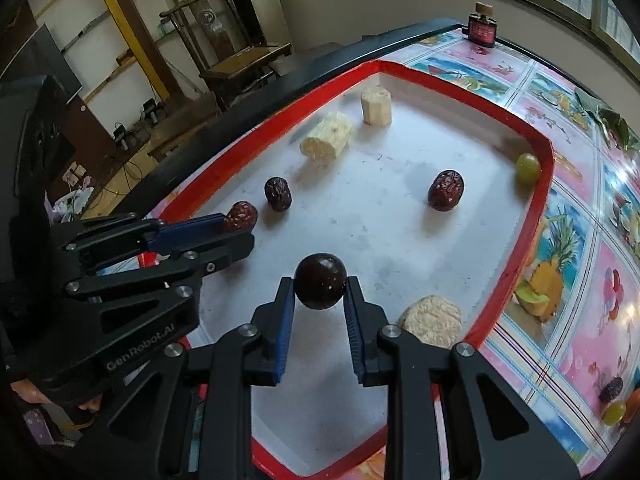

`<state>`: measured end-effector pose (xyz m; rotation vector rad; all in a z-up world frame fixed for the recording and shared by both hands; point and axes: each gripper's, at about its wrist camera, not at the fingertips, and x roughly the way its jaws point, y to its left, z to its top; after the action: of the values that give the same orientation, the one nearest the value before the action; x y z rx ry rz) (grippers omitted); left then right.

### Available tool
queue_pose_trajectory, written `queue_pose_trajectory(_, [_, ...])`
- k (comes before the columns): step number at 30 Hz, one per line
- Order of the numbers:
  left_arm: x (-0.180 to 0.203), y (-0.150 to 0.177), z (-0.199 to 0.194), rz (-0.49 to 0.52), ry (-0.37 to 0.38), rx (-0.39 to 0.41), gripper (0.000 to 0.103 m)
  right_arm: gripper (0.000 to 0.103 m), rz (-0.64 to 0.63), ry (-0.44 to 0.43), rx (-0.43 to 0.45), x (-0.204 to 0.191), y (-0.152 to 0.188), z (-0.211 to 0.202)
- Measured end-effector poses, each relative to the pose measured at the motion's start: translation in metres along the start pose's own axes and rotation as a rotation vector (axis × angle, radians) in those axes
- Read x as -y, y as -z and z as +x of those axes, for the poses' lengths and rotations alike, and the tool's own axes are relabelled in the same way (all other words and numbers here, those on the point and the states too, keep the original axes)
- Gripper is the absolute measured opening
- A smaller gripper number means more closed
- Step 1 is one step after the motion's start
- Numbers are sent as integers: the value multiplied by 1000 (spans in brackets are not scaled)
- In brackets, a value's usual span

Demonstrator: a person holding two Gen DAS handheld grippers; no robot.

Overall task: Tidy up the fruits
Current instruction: 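Open the left tool to drop the date while the right tool releases the plum into the tray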

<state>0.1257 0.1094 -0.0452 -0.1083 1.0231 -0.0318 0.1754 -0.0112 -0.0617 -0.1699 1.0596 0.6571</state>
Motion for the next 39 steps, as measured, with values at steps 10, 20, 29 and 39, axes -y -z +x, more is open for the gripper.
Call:
queue_pose_trajectory(10, [6, 0, 2, 26, -40, -14, 36, 28, -2, 32, -21, 4, 1, 2])
queue_pose_trajectory(20, [8, 5, -16, 29, -73, 28, 57, 28, 17, 39, -6, 4, 4, -15])
queue_pose_trajectory(29, [19, 13, -33, 41, -69, 57, 58, 28, 61, 48, 13, 12, 19, -41])
queue_pose_trajectory(39, [19, 21, -37, 24, -108, 49, 59, 40, 36, 80, 22, 10, 19, -34])
